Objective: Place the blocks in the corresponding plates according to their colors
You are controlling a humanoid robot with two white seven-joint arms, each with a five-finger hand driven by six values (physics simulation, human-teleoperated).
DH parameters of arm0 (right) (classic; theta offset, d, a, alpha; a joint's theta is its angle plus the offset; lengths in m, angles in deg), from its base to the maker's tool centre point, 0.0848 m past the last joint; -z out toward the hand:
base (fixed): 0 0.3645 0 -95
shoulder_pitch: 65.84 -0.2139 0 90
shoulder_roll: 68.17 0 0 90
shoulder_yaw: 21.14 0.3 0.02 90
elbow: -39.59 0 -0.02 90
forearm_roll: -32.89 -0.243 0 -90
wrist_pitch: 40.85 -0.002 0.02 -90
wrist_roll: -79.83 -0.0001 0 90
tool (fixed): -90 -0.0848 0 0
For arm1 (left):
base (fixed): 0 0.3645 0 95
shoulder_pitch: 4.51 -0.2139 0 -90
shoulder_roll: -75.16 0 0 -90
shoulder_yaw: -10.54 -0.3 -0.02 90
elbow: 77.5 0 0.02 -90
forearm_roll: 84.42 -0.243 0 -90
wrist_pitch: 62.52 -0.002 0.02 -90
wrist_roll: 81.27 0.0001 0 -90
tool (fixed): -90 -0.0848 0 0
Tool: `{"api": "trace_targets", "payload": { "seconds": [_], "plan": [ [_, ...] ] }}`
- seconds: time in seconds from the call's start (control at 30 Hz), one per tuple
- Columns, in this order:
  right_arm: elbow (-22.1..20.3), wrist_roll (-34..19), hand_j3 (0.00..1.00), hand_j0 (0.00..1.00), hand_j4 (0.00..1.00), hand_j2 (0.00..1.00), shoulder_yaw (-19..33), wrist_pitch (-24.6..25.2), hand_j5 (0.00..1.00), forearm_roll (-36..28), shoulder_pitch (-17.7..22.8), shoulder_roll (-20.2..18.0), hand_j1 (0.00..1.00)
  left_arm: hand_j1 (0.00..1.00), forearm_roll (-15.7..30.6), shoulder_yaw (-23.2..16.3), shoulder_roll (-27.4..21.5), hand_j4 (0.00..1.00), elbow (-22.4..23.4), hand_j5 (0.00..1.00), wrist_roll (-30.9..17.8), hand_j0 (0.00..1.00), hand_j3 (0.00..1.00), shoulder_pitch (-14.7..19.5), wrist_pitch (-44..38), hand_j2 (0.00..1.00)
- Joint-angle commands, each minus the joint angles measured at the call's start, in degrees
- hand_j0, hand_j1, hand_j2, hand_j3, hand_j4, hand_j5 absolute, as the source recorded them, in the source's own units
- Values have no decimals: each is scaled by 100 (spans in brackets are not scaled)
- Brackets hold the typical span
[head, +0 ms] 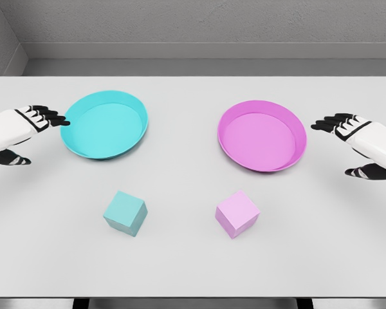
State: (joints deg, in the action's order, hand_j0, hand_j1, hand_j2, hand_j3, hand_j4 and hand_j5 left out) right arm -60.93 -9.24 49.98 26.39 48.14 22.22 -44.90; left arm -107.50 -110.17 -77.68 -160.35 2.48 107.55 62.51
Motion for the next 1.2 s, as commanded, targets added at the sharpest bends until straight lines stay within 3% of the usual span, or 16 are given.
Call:
{"api": "trace_targets", "payload": {
  "seconds": [0.0, 0.13, 0.2, 0.33, 0.47, 0.63, 1.0, 1.17],
  "plan": [
    [-2, -66, 100, 100, 100, 100, 7, 0, 100, -23, 0, -7, 100, 100, 31, 4, -8, 100, -29, 100, 2, 100, 100, 0, -3, 100],
    [-11, -637, 100, 100, 100, 100, -2, -308, 100, -14, -149, 28, 100, 100, 31, 4, -8, 100, -47, 100, 2, 100, 100, -9, -3, 100],
    [-11, -883, 100, 100, 100, 100, -11, -686, 100, -14, -237, 55, 100, 100, -100, 4, 9, 100, -275, 100, -25, 100, 100, -141, -3, 100],
    [-11, -962, 100, 100, 100, 100, -204, -748, 100, -14, -509, 116, 100, 100, -320, -5, 62, 100, -714, 100, -271, 100, 100, -377, -3, 100],
    [-11, -1481, 100, 100, 100, 100, -1829, -730, 100, -14, -1845, 520, 100, 100, -285, -22, 220, 100, -1092, 100, -262, 100, 100, -861, -3, 100],
    [-11, -1991, 100, 100, 100, 100, -2762, -739, 100, -14, -2540, 863, 100, 100, -268, -40, 202, 100, -1549, 100, -271, 100, 100, -1072, -3, 100],
    [-11, -2413, 100, 100, 100, 100, -3456, -1090, 100, -14, -3296, 1329, 100, 100, 128, -40, 299, 100, -1822, 100, -253, 100, 100, -1072, -3, 100],
    [-11, -2527, 100, 100, 100, 100, -3491, -1143, 100, -14, -3366, 1355, 100, 100, 128, -137, 466, 100, -1831, 100, -262, 100, 100, -1090, -3, 100]
  ]
}}
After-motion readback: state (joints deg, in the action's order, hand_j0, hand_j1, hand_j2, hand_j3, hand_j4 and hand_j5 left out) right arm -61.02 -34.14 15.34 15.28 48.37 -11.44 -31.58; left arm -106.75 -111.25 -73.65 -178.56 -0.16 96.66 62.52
